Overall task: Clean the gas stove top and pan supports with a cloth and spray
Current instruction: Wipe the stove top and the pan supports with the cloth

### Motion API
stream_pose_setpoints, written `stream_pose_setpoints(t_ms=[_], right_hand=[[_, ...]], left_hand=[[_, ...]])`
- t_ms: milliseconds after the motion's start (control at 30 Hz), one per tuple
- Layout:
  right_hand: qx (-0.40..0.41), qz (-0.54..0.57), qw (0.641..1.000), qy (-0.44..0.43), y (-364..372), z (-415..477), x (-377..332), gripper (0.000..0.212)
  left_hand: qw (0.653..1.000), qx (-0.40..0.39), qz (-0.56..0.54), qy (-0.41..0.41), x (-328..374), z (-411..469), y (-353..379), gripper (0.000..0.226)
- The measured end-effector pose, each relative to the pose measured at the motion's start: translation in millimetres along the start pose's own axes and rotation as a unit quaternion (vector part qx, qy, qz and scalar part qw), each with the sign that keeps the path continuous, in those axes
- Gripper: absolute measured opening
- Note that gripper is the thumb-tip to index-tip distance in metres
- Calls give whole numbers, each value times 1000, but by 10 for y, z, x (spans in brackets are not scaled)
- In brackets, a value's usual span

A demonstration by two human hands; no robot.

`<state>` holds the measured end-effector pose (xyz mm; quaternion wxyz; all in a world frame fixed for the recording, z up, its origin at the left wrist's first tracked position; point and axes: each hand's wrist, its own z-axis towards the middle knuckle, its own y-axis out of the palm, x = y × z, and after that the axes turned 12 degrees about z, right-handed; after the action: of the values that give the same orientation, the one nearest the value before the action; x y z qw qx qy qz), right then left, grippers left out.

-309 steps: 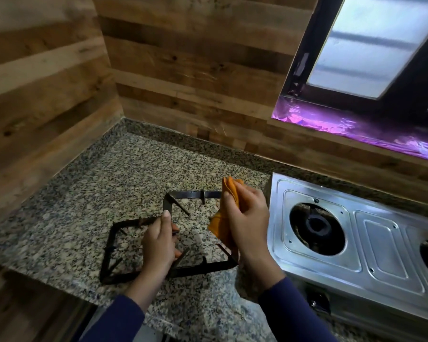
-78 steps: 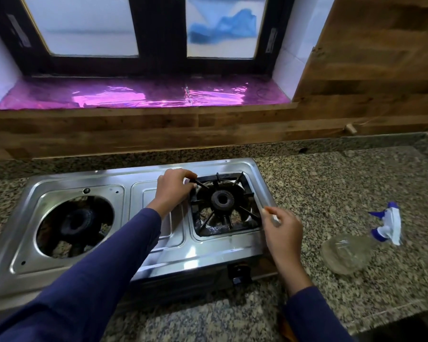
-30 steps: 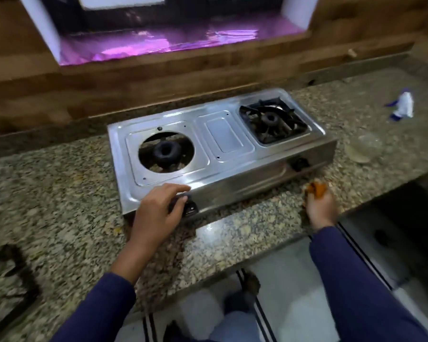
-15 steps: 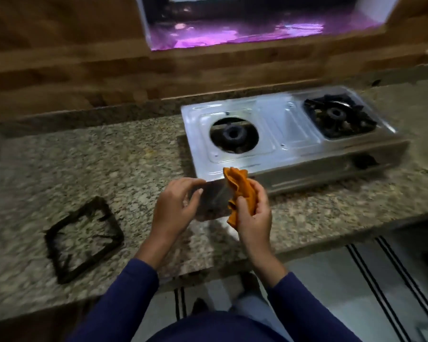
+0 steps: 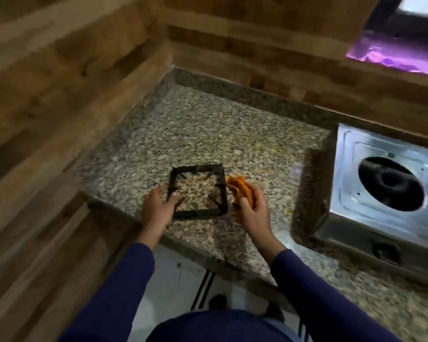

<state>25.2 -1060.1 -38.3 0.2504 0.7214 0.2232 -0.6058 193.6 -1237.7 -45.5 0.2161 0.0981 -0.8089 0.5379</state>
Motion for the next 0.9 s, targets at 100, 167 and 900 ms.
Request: stream_pose_setpoints(t_ms=[100, 167, 900], right_hand=[[-18, -24, 999, 20, 59, 39, 87, 34], [-42, -76, 996, 18, 89, 68, 103, 34], [22, -223, 965, -135, -551, -94, -272, 39]], left_hand=[[993, -80, -60, -64, 34, 200, 61, 60], [990, -98, -78, -71, 106, 300, 37, 55], [958, 85, -273, 20, 1497, -481, 415, 57]])
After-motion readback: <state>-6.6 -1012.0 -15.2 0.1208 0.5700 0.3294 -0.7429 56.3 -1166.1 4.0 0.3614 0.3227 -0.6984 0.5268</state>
